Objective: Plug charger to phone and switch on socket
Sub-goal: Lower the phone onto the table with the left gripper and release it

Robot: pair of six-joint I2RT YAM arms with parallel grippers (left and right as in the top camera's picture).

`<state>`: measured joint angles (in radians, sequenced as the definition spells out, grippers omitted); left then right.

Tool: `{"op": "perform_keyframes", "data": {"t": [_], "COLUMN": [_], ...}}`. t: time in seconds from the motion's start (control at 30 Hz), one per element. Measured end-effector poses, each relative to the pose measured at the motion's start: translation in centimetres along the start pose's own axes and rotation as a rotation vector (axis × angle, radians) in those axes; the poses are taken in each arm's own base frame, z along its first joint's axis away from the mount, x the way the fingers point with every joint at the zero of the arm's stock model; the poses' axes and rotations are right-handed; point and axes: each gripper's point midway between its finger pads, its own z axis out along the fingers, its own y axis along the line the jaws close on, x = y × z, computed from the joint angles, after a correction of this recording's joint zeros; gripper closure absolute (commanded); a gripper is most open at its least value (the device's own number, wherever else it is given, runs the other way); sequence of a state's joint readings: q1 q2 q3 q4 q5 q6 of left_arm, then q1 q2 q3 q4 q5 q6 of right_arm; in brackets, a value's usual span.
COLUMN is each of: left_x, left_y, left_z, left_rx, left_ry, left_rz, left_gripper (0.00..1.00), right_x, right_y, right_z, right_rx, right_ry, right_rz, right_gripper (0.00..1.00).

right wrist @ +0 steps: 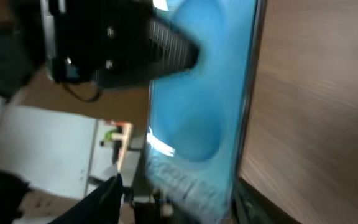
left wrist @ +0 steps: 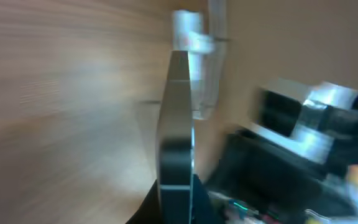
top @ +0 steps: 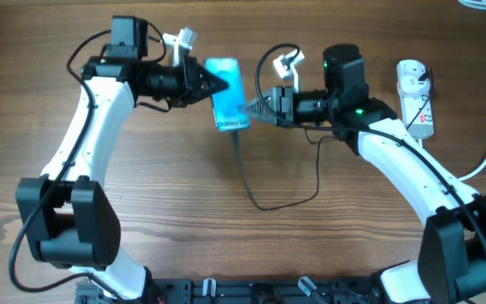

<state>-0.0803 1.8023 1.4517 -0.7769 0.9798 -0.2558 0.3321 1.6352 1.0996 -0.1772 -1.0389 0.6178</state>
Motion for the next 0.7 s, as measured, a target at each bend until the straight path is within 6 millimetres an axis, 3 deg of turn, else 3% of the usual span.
{"op": "perform_keyframes", "data": {"t": [0.03, 0.1, 0.27, 0.4, 0.5, 0.7], "left_x": [0.4, 0.9, -0.2, 0.9, 1.1, -0.2], "left_y": [2.8, 5.7, 10.4, 14.4, 15.6, 15.3], "left_z": [0.7, 1.4, 3.1, 5.2, 5.9, 6.2], "left_rx": [-0.088, -0.172, -0.269, -0.305, -0.306, -0.284], "left_ry": [0.005, 0.020, 0.020, 0.083, 0.098, 0.056], "left_rz": [-0.009, -0.018, 0.004, -0.065, -0.083, -0.032], "left_gripper": [0.96, 0.96, 0.96, 0.96, 0.96, 0.96], "right_x": [0.5, 1.2, 1.4, 1.4, 1.5, 2.0], "right_y": [-1.4, -3.7, -6.8, -7.6, -8.2, -9.3], "right_z": [0.0, -0.3, -1.1, -1.4, -1.7, -2.2], "right_rx": [0.070, 0.186, 0.361, 0.409, 0.444, 0.507], "right_ry": [0.002, 0.001, -0.020, -0.024, -0.026, -0.019], "right_rz": [0.027, 0.050, 0.022, 0.007, 0.010, 0.037], "right_gripper": [0.42, 0.42, 0.40, 0.37, 0.37, 0.37]}}
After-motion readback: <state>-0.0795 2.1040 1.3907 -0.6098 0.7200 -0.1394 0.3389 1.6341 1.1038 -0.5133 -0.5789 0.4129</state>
